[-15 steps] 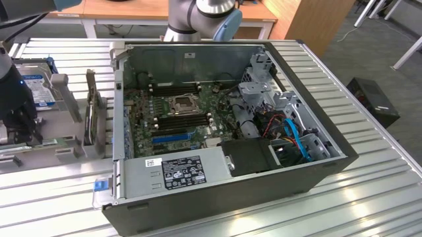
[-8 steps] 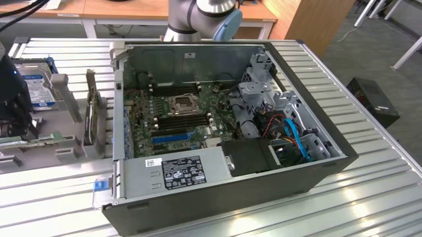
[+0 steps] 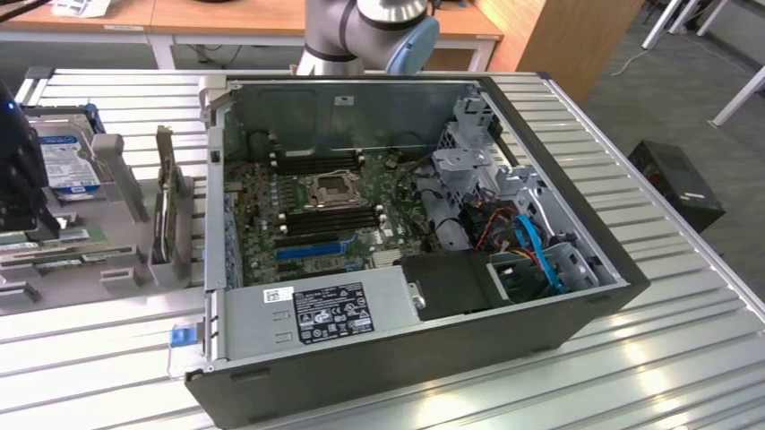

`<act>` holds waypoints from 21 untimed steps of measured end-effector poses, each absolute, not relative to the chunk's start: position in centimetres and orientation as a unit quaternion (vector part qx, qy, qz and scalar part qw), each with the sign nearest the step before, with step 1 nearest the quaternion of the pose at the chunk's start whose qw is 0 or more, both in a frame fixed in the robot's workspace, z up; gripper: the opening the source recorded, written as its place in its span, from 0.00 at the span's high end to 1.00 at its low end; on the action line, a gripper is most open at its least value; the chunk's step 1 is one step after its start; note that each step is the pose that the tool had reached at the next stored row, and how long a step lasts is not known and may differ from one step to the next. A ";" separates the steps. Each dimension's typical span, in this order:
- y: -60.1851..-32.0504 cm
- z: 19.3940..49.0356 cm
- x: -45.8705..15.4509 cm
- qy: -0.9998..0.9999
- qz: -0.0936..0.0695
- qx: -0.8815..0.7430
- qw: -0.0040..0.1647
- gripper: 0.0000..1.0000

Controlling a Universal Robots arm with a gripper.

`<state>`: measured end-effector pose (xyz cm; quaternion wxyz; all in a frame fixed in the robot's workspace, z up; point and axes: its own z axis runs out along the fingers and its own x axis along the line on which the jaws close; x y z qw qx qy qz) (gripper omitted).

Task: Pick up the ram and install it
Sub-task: 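Pick up the ram and move it above insertion slot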

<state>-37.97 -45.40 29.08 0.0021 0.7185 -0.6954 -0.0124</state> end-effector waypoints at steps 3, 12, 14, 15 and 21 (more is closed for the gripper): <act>-45.4 29.9 -38.0 -0.695 -0.012 0.718 0.002 0.88; -45.4 32.1 -38.0 -0.695 -0.012 0.719 0.002 0.88; -45.4 32.6 -38.0 -0.695 -0.012 0.719 0.002 0.88; -45.4 32.9 -38.0 -0.695 -0.012 0.718 0.002 0.88; -45.4 34.5 -38.0 -0.695 -0.012 0.718 0.002 0.88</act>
